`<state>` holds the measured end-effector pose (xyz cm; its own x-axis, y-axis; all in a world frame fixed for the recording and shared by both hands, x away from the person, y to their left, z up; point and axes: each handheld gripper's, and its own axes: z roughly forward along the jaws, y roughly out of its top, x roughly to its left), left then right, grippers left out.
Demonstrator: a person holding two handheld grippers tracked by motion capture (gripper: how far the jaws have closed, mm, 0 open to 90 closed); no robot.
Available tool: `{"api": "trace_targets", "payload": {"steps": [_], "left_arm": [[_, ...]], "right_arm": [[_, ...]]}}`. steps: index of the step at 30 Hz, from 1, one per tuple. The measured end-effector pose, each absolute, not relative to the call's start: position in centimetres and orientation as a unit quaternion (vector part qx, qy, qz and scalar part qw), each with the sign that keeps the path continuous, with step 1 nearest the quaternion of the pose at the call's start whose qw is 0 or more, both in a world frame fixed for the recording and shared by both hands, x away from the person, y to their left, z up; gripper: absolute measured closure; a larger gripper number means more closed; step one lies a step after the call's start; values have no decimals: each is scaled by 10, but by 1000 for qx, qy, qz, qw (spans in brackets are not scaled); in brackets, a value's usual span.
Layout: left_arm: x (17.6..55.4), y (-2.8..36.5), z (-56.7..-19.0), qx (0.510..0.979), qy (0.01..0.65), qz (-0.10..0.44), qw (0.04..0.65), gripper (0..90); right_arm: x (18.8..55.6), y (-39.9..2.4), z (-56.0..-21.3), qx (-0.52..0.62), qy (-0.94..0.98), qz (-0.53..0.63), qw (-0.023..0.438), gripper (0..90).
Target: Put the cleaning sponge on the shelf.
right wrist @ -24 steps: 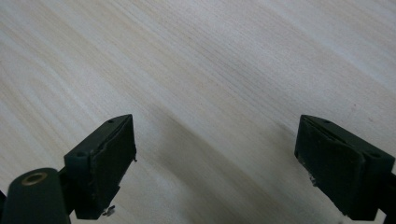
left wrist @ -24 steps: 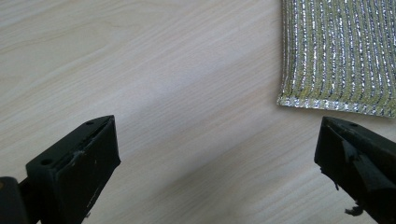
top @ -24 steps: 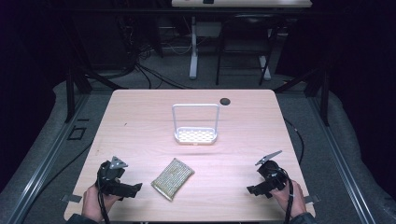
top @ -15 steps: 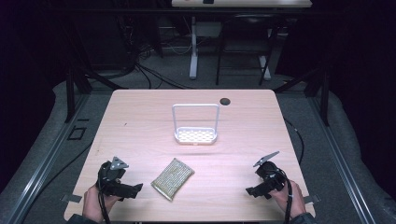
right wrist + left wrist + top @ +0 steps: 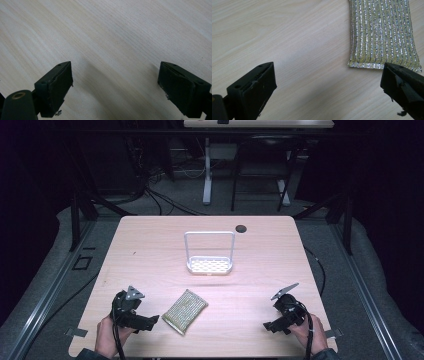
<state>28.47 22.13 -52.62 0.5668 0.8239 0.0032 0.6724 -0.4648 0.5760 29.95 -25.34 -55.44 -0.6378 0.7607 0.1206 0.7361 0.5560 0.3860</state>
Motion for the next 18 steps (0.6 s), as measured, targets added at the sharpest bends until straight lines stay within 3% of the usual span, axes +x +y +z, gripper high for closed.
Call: {"api": "trace_targets", "payload": {"steps": [18], "left_arm": [[283,195,-531,859,413,131,272,0]], "right_arm": [[303,-246,-556,414,888,194,33,121]]}}
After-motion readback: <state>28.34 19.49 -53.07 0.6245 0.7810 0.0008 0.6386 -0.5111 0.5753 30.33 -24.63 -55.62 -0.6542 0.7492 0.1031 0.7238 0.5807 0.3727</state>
